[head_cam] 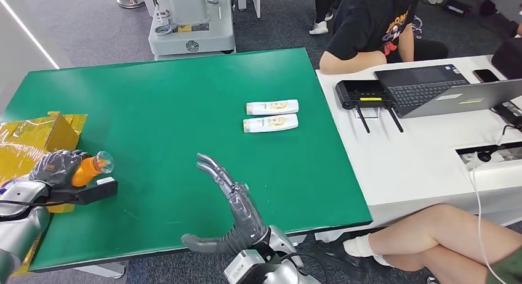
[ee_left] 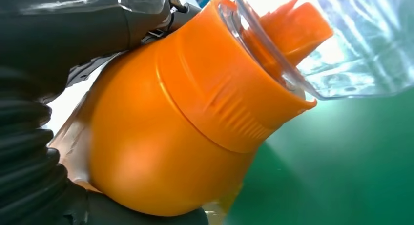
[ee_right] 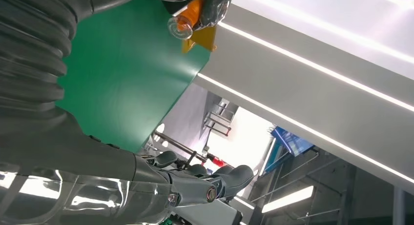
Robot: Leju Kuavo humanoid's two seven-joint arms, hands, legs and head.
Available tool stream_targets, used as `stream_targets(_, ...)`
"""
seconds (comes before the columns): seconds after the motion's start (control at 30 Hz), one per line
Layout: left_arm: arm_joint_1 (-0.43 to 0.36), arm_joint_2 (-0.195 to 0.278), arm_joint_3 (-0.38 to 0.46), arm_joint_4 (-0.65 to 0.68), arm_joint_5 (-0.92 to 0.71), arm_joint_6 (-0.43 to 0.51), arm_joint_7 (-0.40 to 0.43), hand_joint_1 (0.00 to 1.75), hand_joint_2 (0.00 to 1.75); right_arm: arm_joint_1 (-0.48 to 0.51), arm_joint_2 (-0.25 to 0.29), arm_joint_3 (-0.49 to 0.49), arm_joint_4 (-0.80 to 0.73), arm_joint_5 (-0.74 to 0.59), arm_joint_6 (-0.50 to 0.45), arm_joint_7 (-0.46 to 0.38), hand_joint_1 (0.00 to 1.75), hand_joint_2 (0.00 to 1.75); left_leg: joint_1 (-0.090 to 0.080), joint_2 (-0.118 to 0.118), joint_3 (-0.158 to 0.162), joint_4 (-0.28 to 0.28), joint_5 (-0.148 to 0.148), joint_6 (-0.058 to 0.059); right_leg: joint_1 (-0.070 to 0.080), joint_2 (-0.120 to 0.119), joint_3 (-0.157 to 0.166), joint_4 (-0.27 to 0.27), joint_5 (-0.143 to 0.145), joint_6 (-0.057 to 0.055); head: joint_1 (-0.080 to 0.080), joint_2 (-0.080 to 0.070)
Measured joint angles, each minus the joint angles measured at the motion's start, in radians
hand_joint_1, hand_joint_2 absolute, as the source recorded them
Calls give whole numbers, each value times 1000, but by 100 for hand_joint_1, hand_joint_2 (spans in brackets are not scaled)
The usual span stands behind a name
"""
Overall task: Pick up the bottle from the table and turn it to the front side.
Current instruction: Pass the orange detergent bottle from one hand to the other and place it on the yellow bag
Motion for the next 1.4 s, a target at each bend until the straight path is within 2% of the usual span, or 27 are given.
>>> stream_targets(0.17, 57, 3, 0, 2, -70, 206, 82, 175, 175, -19, 4, 9, 7, -7, 10, 4, 0, 175, 0, 0, 0, 0, 0, 0, 0, 0, 0, 0, 0, 0, 0, 0)
stream_targets(0.27, 95, -2, 0, 2, -101, 278, 109, 175, 175, -23, 5, 11, 9, -7, 12, 5, 0, 175, 0, 0, 0, 0, 0, 0, 0, 0, 0, -1, 0, 0, 0, 0)
stream_targets(0.37, 123, -12, 0, 2, -126, 311, 121, 175, 175, -25, 5, 11, 9, -7, 8, 7, 0, 175, 0, 0, 0, 0, 0, 0, 0, 0, 0, -1, 0, 0, 0, 0)
stream_targets(0.57, 135, -32, 0, 6, -143, 313, 114, 175, 175, -22, 5, 11, 9, -7, -6, 8, 0, 175, 0, 0, 0, 0, 0, 0, 0, -1, 0, -1, 0, 0, 0, 0)
stream_targets(0.6, 135, -34, 0, 6, -143, 312, 111, 169, 175, -21, 5, 11, 9, -7, -7, 7, 0, 175, 0, 0, 0, 0, 0, 0, 0, -1, 0, -1, 0, 0, 0, 0)
stream_targets(0.7, 132, -39, 0, 8, -140, 302, 101, 38, 175, -16, 5, 11, 8, -7, -12, 6, 0, 175, 0, -1, 0, 0, 0, 0, 0, -1, 0, -1, 0, 0, 0, 0)
stream_targets(0.73, 131, -41, 0, 8, -138, 295, 98, 0, 175, -15, 5, 11, 8, -7, -14, 6, 0, 175, 0, -1, 0, 0, 0, 0, 0, -1, 0, -1, 0, 0, 0, 0)
stream_targets(1.07, 103, -49, 12, 11, -130, 220, 89, 0, 175, -8, 5, 9, 6, -5, -19, 4, 0, 175, 0, 0, 1, 0, 0, -1, 0, -1, 1, 0, 0, 0, 0, 0)
stream_targets(1.4, 95, -49, 18, 12, -133, 197, 84, 0, 175, -7, 5, 7, 5, -5, -19, 4, 0, 175, 0, 0, 1, 0, 0, -1, 0, -1, 1, 0, 0, 0, 0, 0)
